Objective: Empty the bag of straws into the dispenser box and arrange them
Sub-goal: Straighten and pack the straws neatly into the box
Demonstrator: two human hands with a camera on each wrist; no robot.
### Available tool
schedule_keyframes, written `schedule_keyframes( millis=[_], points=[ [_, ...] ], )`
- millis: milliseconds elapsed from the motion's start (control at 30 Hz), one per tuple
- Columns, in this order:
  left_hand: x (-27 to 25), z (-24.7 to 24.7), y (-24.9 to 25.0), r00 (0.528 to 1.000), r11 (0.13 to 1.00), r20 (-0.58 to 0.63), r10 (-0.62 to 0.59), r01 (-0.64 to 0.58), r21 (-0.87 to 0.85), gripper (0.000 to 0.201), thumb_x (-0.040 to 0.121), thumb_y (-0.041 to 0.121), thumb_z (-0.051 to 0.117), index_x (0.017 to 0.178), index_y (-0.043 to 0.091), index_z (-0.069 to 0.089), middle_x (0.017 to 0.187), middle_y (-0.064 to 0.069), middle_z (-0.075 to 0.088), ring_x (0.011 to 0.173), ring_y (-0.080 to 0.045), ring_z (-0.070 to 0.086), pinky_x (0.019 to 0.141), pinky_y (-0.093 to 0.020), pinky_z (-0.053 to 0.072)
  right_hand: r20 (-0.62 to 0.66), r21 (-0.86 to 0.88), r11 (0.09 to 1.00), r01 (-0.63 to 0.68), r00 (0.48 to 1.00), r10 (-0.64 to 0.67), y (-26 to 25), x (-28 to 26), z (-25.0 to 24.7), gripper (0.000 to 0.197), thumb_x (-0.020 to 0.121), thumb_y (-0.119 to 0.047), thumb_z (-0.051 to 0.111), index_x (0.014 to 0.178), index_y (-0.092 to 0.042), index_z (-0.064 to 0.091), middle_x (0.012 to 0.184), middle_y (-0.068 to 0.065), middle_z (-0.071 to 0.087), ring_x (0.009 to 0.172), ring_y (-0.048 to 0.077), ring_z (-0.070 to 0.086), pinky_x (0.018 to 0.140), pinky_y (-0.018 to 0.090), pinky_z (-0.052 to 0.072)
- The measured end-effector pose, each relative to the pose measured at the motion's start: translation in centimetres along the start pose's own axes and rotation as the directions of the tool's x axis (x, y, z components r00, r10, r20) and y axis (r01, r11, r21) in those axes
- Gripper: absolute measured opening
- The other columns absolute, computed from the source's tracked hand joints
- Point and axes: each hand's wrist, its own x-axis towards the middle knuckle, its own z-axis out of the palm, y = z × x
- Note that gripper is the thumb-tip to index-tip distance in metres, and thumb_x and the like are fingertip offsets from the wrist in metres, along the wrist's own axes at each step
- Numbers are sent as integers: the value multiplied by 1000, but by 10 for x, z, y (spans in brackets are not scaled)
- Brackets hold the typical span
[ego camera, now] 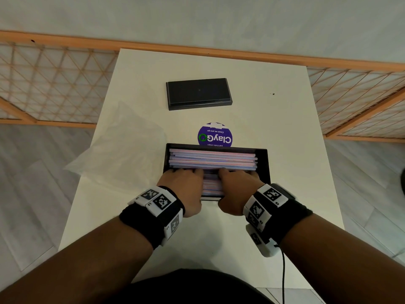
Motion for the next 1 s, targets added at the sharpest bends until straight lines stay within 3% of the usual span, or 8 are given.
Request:
schedule_keyframes(
  millis=[100, 200, 267, 367, 500, 667, 867, 1000],
  points=[
    [0, 1, 0, 1000, 1000, -2, -3, 3, 8, 44, 87, 36, 64, 127, 21, 54, 124, -1, 65, 114, -26, 62, 103, -40, 49, -15, -54, 999, 9, 1000, -10, 1, 1, 1, 44, 76, -34, 62, 118, -22, 57, 117, 1, 57, 116, 28, 54, 106, 46, 37],
    [-1, 2, -1, 1000, 1000, 10, -11, 11, 19, 43, 87, 38, 63, 127, 22, 60, 133, -3, 53, 122, -27, 55, 103, -41, 47, -2, -87, 996, 7, 1000, -8, 2, 1, -1, 47, 74, -38, 64, 119, -27, 63, 126, 3, 46, 123, 30, 44, 106, 48, 36],
    [-1, 0, -1, 1000, 1000, 25, -19, 18, 20, 42, 89, 38, 63, 127, 22, 62, 134, -4, 45, 125, -28, 51, 102, -41, 46, -14, -82, 996, 23, 1000, -24, 2, 1, -2, 42, 75, -36, 63, 116, -25, 62, 119, 1, 53, 118, 28, 51, 103, 44, 40],
    [-1, -1, -1, 1000, 1000, 13, -9, 9, 24, 40, 89, 36, 63, 126, 22, 62, 131, -3, 54, 120, -26, 57, 100, -40, 48, -46, -29, 999, 30, 998, -31, 3, 0, 0, 43, 76, -31, 63, 116, -22, 53, 108, -2, 63, 108, 26, 60, 103, 42, 41],
    [-2, 3, 0, 1000, 1000, -15, 0, 0, 25, 51, 88, 37, 63, 134, 20, 48, 127, -3, 63, 116, -28, 62, 103, -40, 49, -19, -46, 999, 13, 1000, -13, 3, 1, 4, 37, 76, -34, 62, 111, -24, 58, 108, -2, 62, 109, 26, 58, 105, 43, 37],
    [-3, 0, 2, 1000, 1000, -7, -1, 1, 22, 38, 89, 37, 63, 124, 22, 58, 123, 0, 66, 115, -25, 62, 104, -39, 49, -12, -32, 999, 4, 1000, -4, 4, 4, 6, 32, 75, -34, 62, 106, -25, 62, 104, -4, 60, 106, 24, 57, 103, 41, 39],
    [-6, 0, 4, 1000, 1000, -28, 2, -3, -23, 40, 89, 33, 66, 125, 19, 60, 135, -5, 41, 122, -27, 51, 100, -42, 51, -11, -50, 999, 9, 1000, -9, 3, 2, 4, 42, 76, -38, 63, 116, -25, 64, 121, 2, 52, 117, 28, 51, 104, 44, 38],
    [-7, 3, 6, 998, 999, -48, 26, -29, -46, 41, 92, 31, 65, 130, 19, 57, 134, -3, 51, 125, -25, 53, 102, -40, 50, -31, -47, 999, 16, 999, -18, 1, 1, 0, 36, 76, -33, 61, 111, -23, 63, 108, 1, 61, 107, 28, 59, 99, 39, 43]
  ],
)
